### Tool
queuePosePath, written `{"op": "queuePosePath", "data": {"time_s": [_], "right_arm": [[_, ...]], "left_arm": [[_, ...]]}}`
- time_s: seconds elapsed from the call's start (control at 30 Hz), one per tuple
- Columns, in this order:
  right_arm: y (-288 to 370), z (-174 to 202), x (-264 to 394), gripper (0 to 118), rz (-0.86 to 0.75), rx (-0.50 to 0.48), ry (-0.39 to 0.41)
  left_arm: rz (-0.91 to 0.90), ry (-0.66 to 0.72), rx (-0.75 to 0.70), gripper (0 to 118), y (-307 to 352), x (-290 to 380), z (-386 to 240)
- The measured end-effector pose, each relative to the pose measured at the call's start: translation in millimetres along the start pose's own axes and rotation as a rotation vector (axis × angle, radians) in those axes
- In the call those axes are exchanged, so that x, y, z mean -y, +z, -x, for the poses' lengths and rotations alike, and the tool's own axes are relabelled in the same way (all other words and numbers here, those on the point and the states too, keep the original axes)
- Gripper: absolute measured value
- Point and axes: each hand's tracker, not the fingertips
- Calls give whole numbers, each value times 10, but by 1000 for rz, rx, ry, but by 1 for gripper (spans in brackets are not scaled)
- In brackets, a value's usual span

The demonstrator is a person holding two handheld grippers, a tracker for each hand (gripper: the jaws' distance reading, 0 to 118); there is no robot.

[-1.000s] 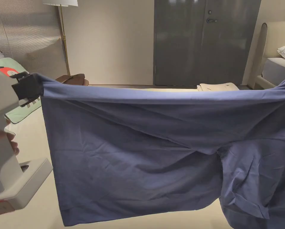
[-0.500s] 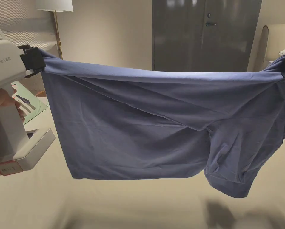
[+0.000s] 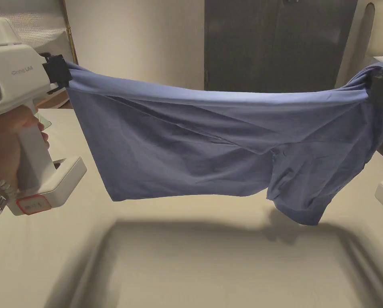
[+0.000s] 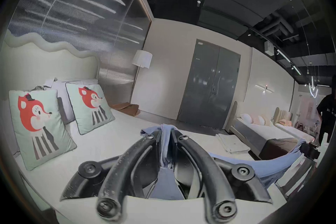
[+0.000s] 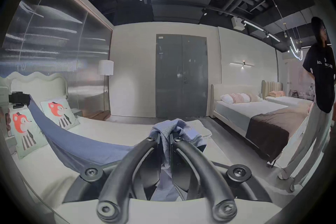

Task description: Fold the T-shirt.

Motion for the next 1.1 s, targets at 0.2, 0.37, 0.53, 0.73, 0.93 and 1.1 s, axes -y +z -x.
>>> {"op": "queuePosePath", "data": {"time_s": [0.2,0.37,0.53,0.73,0.93,1.1], "right_arm": [[56,-14,319,7,70,2,11],[339,12,567,7,164,3,26],[751,6,783,7,266,-19,28],[1455,-46,1026,7,387,-44,7],[2220,-134,1387,7,540,-27,-86],[2586,-152,1811,7,662,-16,-127]], "left_arm": [[72,9,-10,6,229,344,-21],[147,11,-32,6,526,605,67],[230,7,-52,6,1044,853,169],[335,19,-65,6,1829,1131,286],[486,63,-106,6,2602,1587,450],[626,106,-156,6,3120,2089,615]]}}
